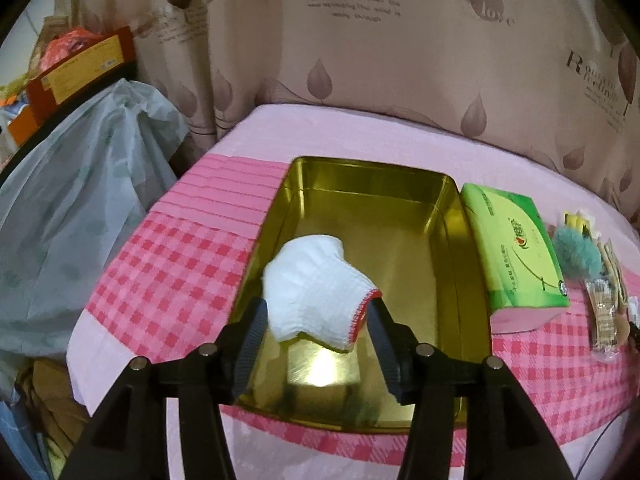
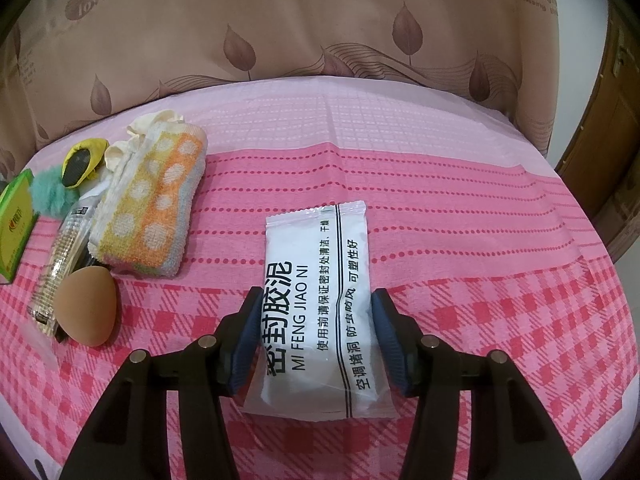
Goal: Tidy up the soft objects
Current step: 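Carry the glove into the gold tin and open the left gripper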
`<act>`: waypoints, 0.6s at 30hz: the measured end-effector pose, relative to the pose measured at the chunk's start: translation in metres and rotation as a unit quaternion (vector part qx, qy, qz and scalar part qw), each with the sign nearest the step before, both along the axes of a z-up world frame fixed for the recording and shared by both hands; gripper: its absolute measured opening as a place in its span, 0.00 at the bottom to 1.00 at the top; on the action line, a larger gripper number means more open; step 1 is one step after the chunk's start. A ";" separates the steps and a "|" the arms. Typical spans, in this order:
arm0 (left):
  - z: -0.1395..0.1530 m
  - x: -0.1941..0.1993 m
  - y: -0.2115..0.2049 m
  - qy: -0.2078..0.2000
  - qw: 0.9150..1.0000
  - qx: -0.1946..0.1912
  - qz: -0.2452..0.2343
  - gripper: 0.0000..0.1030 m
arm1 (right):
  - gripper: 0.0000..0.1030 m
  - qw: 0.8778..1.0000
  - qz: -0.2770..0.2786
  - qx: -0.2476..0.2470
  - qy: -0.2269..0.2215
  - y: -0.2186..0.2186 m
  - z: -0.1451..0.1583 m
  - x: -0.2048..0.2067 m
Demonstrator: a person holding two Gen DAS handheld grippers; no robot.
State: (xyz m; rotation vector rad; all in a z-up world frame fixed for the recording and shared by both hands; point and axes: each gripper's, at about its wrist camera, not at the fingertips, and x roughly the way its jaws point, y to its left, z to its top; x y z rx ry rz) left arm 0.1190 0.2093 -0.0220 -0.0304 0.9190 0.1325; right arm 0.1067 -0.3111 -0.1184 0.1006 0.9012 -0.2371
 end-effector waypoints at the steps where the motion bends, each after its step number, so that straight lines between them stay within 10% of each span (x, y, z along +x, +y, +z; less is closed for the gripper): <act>1: 0.002 -0.003 0.001 -0.004 1.000 0.000 0.001 0.51 | 0.48 1.000 -0.001 0.000 0.000 -0.002 0.000 0.000; 18: 0.012 -0.026 0.027 -0.030 0.997 0.023 0.071 0.52 | 0.44 1.000 -0.017 -0.015 -0.017 0.021 0.025 -0.006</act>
